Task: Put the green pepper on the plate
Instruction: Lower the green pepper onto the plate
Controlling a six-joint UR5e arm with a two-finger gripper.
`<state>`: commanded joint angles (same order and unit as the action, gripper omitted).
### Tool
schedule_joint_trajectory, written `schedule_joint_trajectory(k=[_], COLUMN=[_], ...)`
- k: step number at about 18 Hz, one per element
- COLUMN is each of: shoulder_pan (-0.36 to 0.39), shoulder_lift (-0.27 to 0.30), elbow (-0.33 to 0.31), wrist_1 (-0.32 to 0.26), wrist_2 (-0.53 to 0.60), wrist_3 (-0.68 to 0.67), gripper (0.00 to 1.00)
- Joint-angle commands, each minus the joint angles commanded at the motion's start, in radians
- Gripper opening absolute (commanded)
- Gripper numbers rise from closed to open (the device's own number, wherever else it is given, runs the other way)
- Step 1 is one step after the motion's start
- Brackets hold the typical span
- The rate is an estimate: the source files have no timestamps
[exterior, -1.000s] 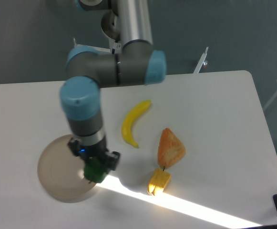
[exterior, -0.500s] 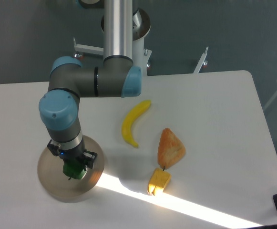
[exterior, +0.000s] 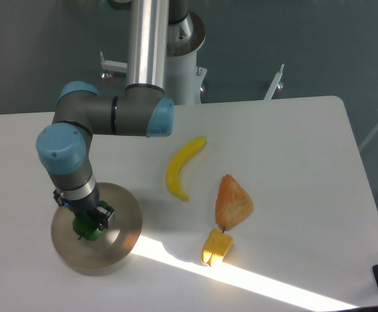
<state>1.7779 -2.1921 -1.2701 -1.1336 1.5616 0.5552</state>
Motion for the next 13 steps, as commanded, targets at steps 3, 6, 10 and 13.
schedule_joint_trajectory(k=[3, 6, 10, 13], shoulder_pan=[0.000, 0.000, -0.002, -0.002], shoulder_lift=[0.000, -0.003, -0.008, -0.011], elbow=[-0.017, -0.021, -0.023, -0.032], wrist_1=[0.000, 0.002, 0.008, 0.008], wrist_2=[0.000, 0.000, 0.000, 0.000], wrist_3=[0.022, 0.022, 0.020, 0.022], gripper=[0.49, 0.49, 0.49, 0.49])
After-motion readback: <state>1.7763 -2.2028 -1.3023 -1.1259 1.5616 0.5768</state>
